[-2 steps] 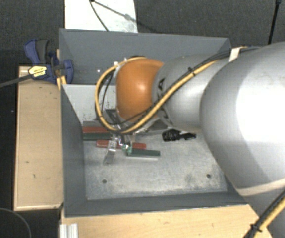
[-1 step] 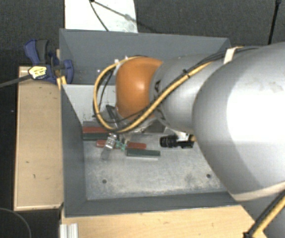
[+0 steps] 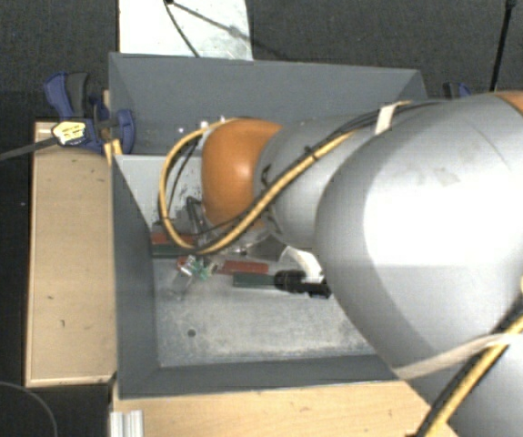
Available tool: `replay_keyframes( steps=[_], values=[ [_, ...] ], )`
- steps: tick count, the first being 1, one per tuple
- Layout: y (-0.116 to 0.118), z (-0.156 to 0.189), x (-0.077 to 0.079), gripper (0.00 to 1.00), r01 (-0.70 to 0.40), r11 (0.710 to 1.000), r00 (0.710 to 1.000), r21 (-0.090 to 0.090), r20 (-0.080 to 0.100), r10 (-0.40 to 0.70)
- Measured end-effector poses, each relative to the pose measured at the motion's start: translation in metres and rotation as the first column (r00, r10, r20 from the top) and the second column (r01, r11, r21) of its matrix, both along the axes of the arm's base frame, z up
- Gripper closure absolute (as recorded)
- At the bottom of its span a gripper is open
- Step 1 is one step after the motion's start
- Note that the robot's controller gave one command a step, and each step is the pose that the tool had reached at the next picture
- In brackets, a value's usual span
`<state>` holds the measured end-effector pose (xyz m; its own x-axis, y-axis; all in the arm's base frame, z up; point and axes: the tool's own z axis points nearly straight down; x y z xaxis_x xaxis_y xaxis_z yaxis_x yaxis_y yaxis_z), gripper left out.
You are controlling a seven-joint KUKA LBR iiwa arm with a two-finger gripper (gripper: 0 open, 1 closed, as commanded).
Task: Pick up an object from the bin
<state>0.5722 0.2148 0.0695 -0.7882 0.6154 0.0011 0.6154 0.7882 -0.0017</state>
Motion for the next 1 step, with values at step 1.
replay_keyframes(
  steps=[1],
  values=[
    [-0.0660, 0.0005, -0.0198, 0.00, 0.021, 1.000, 1.000, -0.003, 0.000, -0.021]
  ],
)
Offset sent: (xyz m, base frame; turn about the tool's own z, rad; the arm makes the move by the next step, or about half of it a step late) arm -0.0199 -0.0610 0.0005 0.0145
